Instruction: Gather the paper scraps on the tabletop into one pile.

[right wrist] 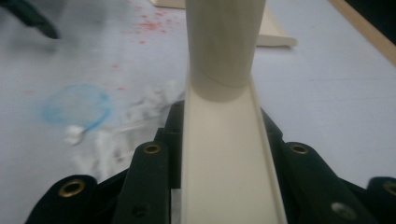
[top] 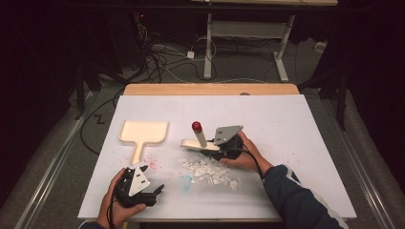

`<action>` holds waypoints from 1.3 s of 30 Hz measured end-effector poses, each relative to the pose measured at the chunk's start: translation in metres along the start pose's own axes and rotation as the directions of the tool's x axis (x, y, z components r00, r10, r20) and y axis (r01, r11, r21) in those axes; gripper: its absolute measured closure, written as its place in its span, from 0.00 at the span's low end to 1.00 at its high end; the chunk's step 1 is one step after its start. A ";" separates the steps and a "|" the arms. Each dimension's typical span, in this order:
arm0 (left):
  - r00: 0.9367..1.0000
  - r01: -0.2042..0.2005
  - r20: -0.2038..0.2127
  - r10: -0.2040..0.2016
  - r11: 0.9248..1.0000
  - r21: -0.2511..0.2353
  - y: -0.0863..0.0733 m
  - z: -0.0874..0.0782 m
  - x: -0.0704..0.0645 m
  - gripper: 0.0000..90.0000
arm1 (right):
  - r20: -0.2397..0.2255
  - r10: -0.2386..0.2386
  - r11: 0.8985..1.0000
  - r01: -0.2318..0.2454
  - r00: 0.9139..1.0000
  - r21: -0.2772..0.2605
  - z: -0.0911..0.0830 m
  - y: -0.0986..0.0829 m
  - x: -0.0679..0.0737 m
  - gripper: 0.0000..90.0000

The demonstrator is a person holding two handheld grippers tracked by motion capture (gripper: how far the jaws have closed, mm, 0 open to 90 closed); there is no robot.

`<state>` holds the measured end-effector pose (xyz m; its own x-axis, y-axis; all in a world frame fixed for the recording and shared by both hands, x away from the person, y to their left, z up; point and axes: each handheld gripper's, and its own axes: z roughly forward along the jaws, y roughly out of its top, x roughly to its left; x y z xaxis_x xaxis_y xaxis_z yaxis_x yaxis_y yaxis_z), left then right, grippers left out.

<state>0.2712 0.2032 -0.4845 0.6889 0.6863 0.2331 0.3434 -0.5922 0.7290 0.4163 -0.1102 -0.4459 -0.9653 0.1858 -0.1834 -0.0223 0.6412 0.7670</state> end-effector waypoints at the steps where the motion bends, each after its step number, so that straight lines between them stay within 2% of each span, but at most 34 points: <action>1: 1.000 0.007 0.006 -0.007 1.000 0.007 0.000 0.000 -0.001 0.18 | -0.025 -0.009 1.000 0.009 1.000 -0.010 -0.005 -0.001 0.002 0.76; 3: 1.000 0.006 0.007 -0.006 1.000 0.009 0.000 0.000 -0.001 0.18 | -0.056 -0.017 1.000 0.016 0.998 -0.018 -0.015 -0.003 0.007 0.76; 4: 1.000 0.006 0.006 -0.006 1.000 0.009 0.000 0.000 -0.001 0.18 | -0.054 -0.022 1.000 0.021 0.998 -0.022 -0.020 -0.004 0.009 0.76; 9: 1.000 0.005 0.012 -0.005 1.000 0.009 0.001 0.001 -0.001 0.18 | 0.028 0.013 0.996 -0.010 1.000 -0.089 -0.045 -0.008 0.015 0.76; 12: 1.000 0.001 0.014 -0.002 1.000 0.013 0.001 0.002 -0.002 0.18 | 0.090 0.054 0.992 -0.042 0.994 -0.121 -0.062 -0.008 0.015 0.76; 15: 1.000 -0.005 0.016 0.005 1.000 0.015 0.002 0.002 -0.003 0.18 | 0.121 0.092 0.988 -0.075 0.988 -0.135 -0.081 -0.009 0.018 0.76; 18: 1.000 -0.006 0.013 0.006 1.000 0.013 0.002 0.001 -0.003 0.18 | 0.156 0.134 0.985 -0.115 0.979 -0.126 -0.108 -0.015 0.027 0.76; 21: 1.000 -0.003 0.009 0.003 1.000 0.005 0.002 0.000 -0.003 0.18 | 0.152 0.154 0.984 -0.138 0.976 -0.111 -0.132 -0.027 0.039 0.76; 25: 1.000 -0.012 0.007 0.012 1.000 0.006 0.002 -0.002 -0.004 0.18 | 0.163 0.201 0.978 -0.189 0.966 -0.084 -0.165 -0.049 0.061 0.76; 27: 1.000 -0.014 0.007 0.014 1.000 0.006 0.002 -0.002 -0.004 0.18 | 0.175 0.214 0.977 -0.209 0.961 -0.051 -0.178 -0.062 0.075 0.76; 30: 1.000 -0.018 0.005 0.018 1.000 0.004 0.003 -0.002 -0.004 0.18 | 0.164 0.230 0.973 -0.231 0.959 -0.015 -0.187 -0.077 0.089 0.76; 33: 1.000 -0.019 0.007 0.019 1.000 0.008 0.003 -0.001 -0.005 0.18 | 0.116 0.262 0.964 -0.266 0.958 0.022 -0.186 -0.090 0.100 0.76; 35: 1.000 -0.024 0.008 0.024 1.000 0.006 0.004 0.000 -0.005 0.18 | 0.099 0.244 0.967 -0.250 0.965 0.054 -0.179 -0.094 0.104 0.76; 37: 1.000 -0.027 0.010 0.027 1.000 0.007 0.004 0.000 -0.005 0.18 | 0.068 0.250 0.966 -0.254 0.966 0.055 -0.169 -0.091 0.104 0.76; 38: 1.000 -0.028 0.012 0.028 1.000 0.008 0.005 0.001 -0.005 0.18 | 0.067 0.244 0.967 -0.247 0.968 0.054 -0.165 -0.089 0.104 0.76; 39: 1.000 -0.026 0.014 0.026 1.000 0.007 0.004 0.001 -0.005 0.18 | 0.065 0.222 0.973 -0.225 0.973 0.053 -0.159 -0.086 0.102 0.76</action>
<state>0.2702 0.1970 -0.4830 0.7063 0.6650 0.2427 0.3298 -0.6124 0.7184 0.2782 -0.2647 -0.4322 -0.9270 0.3718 -0.0486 0.2097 0.6215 0.7549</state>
